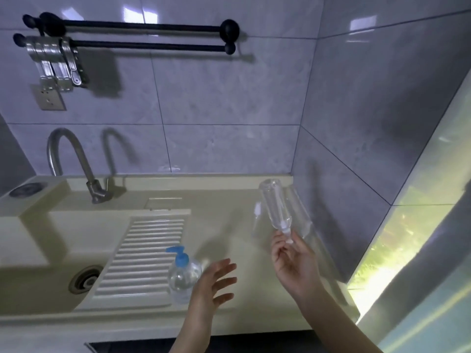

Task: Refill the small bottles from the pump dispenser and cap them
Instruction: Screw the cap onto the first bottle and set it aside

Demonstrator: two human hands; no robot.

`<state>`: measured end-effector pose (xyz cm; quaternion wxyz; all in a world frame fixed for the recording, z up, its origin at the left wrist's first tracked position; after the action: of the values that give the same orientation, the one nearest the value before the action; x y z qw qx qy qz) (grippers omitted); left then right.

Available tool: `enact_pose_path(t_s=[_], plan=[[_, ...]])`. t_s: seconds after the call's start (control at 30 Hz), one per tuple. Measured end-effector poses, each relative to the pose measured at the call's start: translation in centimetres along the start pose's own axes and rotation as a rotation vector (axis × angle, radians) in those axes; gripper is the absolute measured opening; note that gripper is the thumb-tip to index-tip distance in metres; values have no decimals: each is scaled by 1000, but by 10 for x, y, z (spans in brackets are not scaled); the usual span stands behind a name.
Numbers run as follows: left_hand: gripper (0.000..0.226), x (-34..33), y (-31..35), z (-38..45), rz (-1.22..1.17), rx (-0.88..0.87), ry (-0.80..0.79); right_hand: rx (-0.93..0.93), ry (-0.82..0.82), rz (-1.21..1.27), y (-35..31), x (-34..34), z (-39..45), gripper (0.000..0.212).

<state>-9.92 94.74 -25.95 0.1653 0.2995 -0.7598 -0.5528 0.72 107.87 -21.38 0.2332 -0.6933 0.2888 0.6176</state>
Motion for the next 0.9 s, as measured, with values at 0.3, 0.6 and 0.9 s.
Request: enact_pose_path(t_s=[0.3, 0.6, 0.9], plan=[[31, -3, 10, 49, 27, -43, 21, 500, -151, -1403, -53, -75, 37, 28], [22, -60, 51, 103, 68, -207, -16, 443, -305, -1773, -78, -126, 91, 24], [24, -100, 90, 183, 172, -429, 122, 587, 32, -2290, -152, -156, 172, 31]])
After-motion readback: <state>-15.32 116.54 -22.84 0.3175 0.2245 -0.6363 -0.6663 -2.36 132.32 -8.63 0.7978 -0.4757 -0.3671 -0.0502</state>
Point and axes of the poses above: each hand's wrist, its own z-axis towards the middle knuckle, its own x-axis out of the back of the hand, y = z × x, the point moved 10 cm from there along z, towards the middle knuckle, and after that the axes turned 13 degrees about z, right-handed, at the moved point
